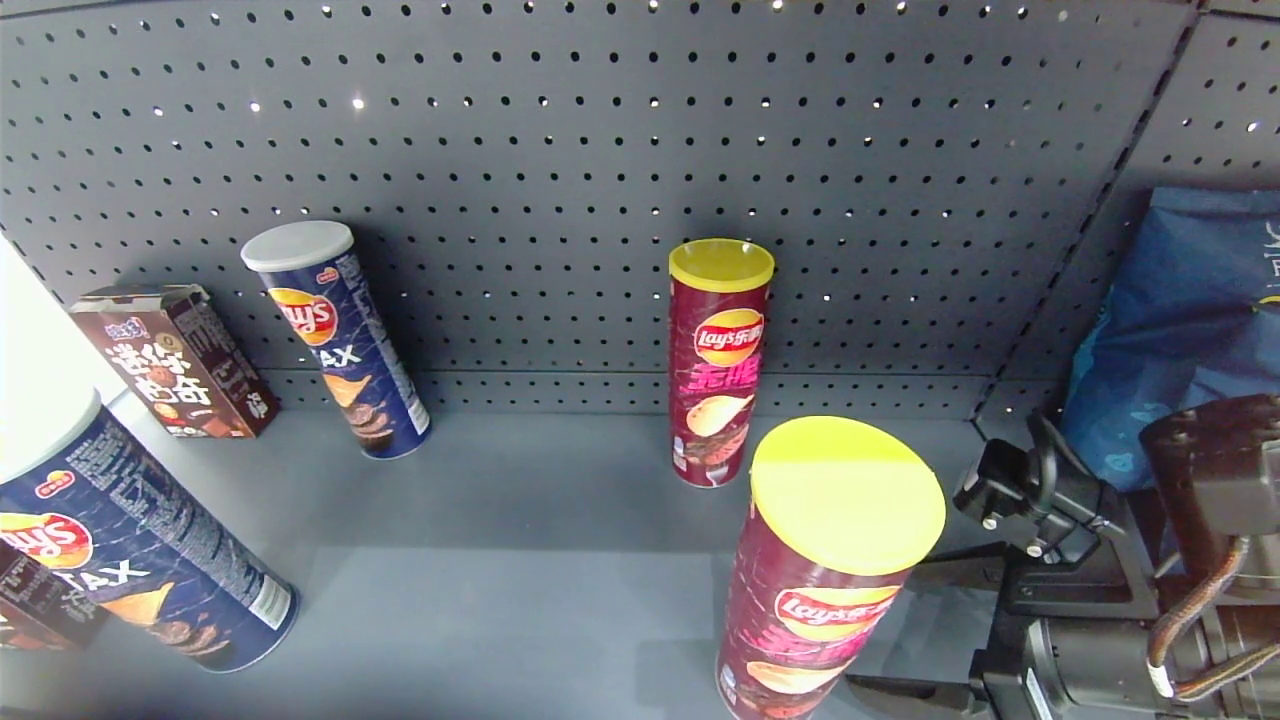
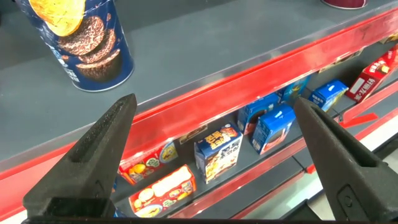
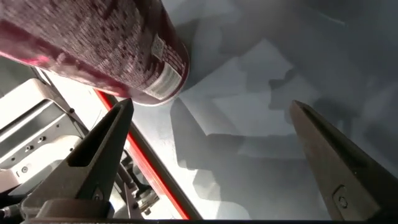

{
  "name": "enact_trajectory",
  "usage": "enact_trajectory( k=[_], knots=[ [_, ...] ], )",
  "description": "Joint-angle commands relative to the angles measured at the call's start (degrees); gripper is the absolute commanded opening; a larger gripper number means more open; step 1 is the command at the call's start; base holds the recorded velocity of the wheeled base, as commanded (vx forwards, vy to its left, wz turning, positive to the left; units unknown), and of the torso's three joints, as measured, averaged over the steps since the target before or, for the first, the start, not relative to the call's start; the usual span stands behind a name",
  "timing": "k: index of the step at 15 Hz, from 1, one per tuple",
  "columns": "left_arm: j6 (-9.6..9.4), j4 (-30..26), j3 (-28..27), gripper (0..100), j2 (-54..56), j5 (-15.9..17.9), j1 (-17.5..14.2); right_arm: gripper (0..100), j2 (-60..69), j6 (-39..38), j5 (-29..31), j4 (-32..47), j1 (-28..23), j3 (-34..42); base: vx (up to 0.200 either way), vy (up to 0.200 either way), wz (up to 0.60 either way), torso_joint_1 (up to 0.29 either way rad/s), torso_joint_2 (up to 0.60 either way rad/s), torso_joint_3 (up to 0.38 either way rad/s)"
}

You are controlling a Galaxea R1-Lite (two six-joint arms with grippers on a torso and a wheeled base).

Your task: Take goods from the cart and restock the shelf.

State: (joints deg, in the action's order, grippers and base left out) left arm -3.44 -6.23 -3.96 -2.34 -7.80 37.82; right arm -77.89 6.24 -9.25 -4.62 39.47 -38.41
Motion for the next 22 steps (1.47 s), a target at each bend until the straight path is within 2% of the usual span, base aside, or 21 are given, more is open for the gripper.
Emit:
enact_trajectory(
  k=[1, 7, 22],
  knots=[
    [0.10, 0.0, 0.0, 100, -0.1, 0.0, 0.1, 100, 0.5, 0.0, 0.0, 0.0, -0.2, -0.1, 0.000, 0.000, 0.00, 0.000, 0.00, 0.000],
    [0.80, 0.0, 0.0, 100, -0.1, -0.1, 0.0, 100, -1.6, 0.1, 0.0, 0.0, 0.1, -2.0, 0.000, 0.000, 0.00, 0.000, 0.00, 0.000],
    [0.80, 0.0, 0.0, 100, 0.1, -0.1, 0.0, 100, -4.2, 0.1, 0.1, 0.0, 0.1, -3.5, 0.000, 0.000, 0.00, 0.000, 0.00, 0.000]
  ],
)
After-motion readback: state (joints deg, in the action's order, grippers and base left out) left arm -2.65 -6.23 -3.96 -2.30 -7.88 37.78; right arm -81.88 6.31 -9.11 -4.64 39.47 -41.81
